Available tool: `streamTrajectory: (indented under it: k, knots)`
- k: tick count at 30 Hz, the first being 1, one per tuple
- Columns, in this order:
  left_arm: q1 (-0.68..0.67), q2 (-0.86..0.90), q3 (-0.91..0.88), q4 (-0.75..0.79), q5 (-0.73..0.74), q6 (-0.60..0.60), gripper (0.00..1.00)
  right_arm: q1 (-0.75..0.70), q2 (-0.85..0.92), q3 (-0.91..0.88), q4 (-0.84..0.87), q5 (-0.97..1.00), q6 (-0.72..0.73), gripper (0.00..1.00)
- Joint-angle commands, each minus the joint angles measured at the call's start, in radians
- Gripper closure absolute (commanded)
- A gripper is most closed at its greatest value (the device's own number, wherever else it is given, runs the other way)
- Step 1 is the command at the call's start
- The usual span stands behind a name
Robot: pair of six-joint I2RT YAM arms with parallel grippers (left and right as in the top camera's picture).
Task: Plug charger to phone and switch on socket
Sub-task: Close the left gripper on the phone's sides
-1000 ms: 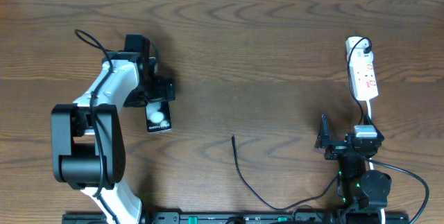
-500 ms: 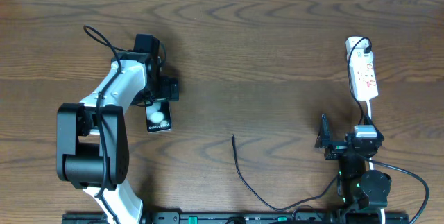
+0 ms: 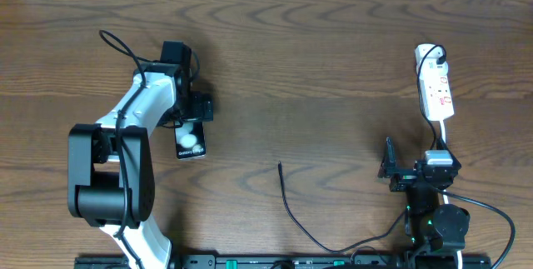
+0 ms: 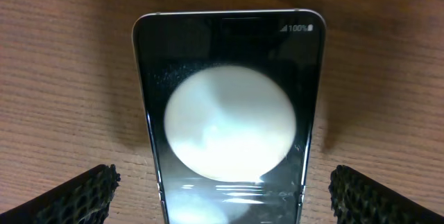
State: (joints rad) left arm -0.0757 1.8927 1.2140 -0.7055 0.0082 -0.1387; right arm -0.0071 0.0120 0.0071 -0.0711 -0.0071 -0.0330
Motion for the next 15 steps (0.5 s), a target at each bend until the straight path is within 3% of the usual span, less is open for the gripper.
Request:
streamTrajectory:
  k: [1, 15]
  knots:
    - [0.007, 0.008, -0.018, -0.008, -0.016, -0.017, 0.02, 0.011, -0.006, -0.001, -0.005, 0.005, 0.010, 0.01]
    - [0.007, 0.010, -0.018, -0.032, 0.000, -0.016, 0.02, 0.011, -0.006, -0.001, -0.005, 0.005, 0.010, 0.01]
